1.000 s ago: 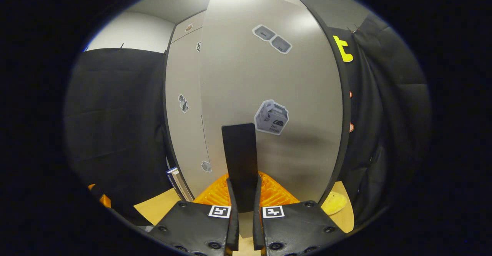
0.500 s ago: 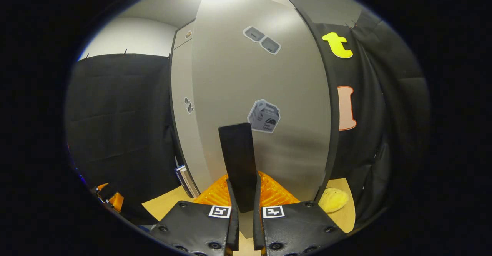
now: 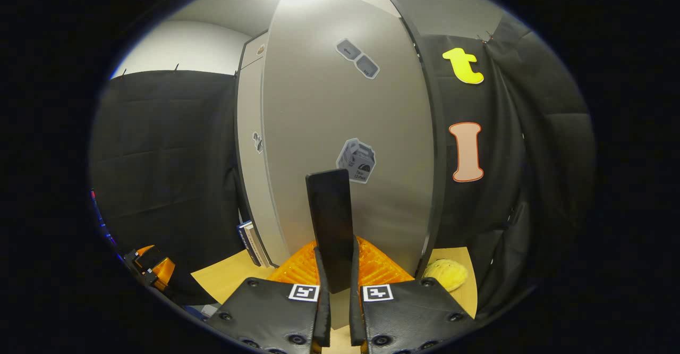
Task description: Open the right door of the double-door shoe cabinet with the right hand, and open the left door with the left hand.
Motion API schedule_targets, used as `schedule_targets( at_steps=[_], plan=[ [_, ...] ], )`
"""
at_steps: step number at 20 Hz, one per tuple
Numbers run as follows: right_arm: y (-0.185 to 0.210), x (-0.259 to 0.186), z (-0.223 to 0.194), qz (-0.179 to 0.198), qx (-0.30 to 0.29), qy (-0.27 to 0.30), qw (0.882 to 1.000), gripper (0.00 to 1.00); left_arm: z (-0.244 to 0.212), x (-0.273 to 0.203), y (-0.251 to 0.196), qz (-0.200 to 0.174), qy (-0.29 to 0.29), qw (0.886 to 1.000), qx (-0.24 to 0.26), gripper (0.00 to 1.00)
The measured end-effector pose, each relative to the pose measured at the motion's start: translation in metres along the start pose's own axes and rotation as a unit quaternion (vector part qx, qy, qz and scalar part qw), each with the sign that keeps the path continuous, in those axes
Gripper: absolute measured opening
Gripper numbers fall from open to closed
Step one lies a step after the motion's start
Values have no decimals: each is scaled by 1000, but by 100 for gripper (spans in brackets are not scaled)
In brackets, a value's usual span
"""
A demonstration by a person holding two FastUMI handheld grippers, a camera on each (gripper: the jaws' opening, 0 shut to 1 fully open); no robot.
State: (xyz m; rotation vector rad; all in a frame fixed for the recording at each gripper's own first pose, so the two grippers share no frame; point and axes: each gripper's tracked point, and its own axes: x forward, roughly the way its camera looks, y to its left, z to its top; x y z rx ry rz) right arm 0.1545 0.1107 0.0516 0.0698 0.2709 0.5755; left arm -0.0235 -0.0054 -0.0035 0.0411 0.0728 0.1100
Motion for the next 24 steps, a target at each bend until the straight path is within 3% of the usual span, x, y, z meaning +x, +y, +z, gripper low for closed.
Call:
schedule_targets(
  at_steps=[15, 21, 24],
  plan=[
    [-36, -24, 0, -47, -11, -7, 999, 15, 0, -2, -50, -35, 7, 999, -7, 92],
    [-57, -28, 2, -100, -3, -16, 995, 13, 3, -9, -73, -42, 8, 999, -4, 91],
    [-33, -19, -1, -62, 43, -19, 997, 12, 2, -11, -83, -45, 12, 999, 4, 91]
  ],
)
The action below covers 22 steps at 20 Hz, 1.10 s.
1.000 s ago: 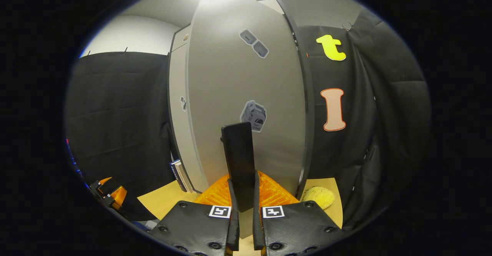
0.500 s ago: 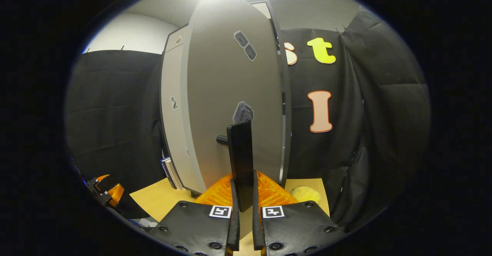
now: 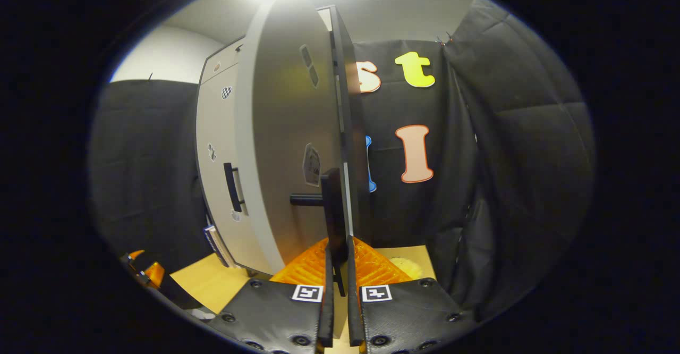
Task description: Open the right door of the double-door shoe cabinet with the right hand, and open the left door with the left hand.
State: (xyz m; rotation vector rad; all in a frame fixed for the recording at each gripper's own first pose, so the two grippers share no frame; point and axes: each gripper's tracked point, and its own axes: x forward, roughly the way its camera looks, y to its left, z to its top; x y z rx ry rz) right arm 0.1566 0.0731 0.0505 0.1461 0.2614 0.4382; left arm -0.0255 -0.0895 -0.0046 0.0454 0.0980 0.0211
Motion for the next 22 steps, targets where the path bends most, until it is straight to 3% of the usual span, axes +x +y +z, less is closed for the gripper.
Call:
schedule_targets(
  at_steps=[4, 8, 10, 11, 12, 14, 17, 22],
  plan=[
    [-3, -5, 3, 11, 1, -8, 1000, 10, 8, -3, -14, -3, -4, 1000, 3, 91],
    [3, -10, 0, 31, 13, -6, 999, 15, 11, 4, -36, -6, -1, 1000, -1, 92],
    [-4, -14, 2, 23, 8, -14, 1000, 18, 13, 11, -52, -13, 3, 1000, -6, 92],
    [-12, -15, 5, 11, 0, -24, 1000, 14, 17, 15, -62, -18, 1, 1000, -6, 92],
    [-19, -13, 7, 0, -9, -33, 999, 19, 21, 17, -70, -21, -1, 1000, -3, 91],
    [-28, -14, 9, -14, -24, -45, 999, 41, 33, 22, -87, -29, -11, 999, 8, 91],
    [-51, -21, 13, -58, -51, -57, 995, 93, 52, 30, -110, -44, -25, 998, 30, 91],
    [-69, -29, 11, -95, -54, -66, 992, 98, 83, 62, -134, -71, -35, 997, 20, 92]
  ],
)
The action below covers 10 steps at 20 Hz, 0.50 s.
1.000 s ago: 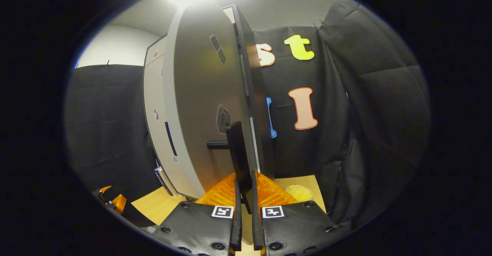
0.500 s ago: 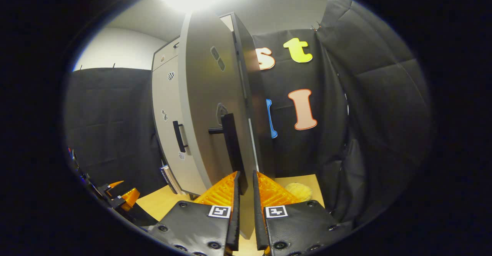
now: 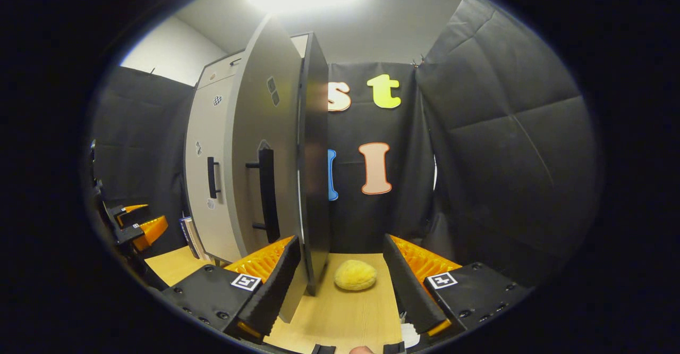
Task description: Open the right door of the double-door shoe cabinet with the right hand, and open the left door with the left hand.
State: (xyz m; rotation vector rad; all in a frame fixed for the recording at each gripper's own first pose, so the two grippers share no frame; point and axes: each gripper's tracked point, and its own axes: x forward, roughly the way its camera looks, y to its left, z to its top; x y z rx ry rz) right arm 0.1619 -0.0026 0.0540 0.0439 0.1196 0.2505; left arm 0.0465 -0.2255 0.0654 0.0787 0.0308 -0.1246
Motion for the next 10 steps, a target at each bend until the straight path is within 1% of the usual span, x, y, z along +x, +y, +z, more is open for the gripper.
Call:
schedule_targets(
  at_steps=[5, 10],
  plan=[
    [-19, -6, -2, -61, 6, -4, 998, 97, 27, 58, 14, -7, -14, 1000, -15, 92],
    [-30, -11, -2, -108, -1, -4, 994, 98, 42, 124, 39, -9, -26, 999, -35, 91]
  ],
)
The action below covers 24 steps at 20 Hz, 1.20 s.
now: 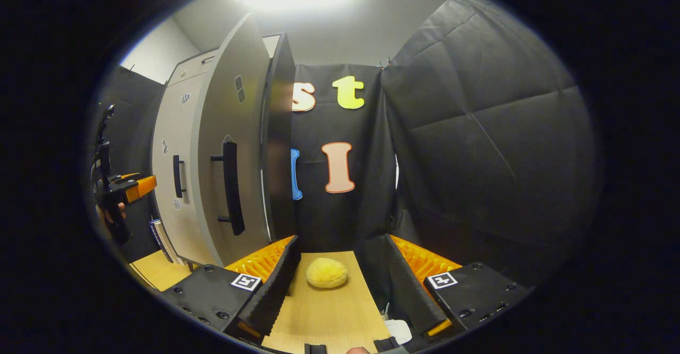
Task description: Open the right door of the double-door shoe cabinet with the right hand, and open the left door with the left hand.
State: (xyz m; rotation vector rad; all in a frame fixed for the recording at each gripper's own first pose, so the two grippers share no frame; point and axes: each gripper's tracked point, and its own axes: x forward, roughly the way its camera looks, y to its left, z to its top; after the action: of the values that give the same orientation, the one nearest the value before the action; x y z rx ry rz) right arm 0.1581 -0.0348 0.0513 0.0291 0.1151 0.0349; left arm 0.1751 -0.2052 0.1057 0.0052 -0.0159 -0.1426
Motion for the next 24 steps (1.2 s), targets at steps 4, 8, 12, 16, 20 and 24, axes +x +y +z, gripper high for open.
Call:
schedule_targets(
  at_steps=[4, 8, 12, 16, 20, 24],
  plan=[
    [-6, -3, 0, -30, -9, 2, 1000, 98, -6, 46, 11, -11, 5, 1000, -17, 92],
    [-13, -7, -4, -51, -25, 13, 998, 98, -17, 83, 18, -18, 12, 999, -30, 91],
    [-16, -11, -10, -66, -24, 28, 997, 98, -31, 116, 20, -23, 28, 999, -34, 91],
    [-18, -14, -16, -80, -14, 40, 996, 93, -37, 136, 20, -31, 36, 997, -55, 91],
    [-20, -16, -17, -85, -13, 45, 995, 98, -47, 146, 22, -33, 48, 997, -54, 90],
    [-25, -17, -15, -91, -21, 43, 995, 98, -45, 145, 18, -39, 50, 997, -51, 67]
  ],
)
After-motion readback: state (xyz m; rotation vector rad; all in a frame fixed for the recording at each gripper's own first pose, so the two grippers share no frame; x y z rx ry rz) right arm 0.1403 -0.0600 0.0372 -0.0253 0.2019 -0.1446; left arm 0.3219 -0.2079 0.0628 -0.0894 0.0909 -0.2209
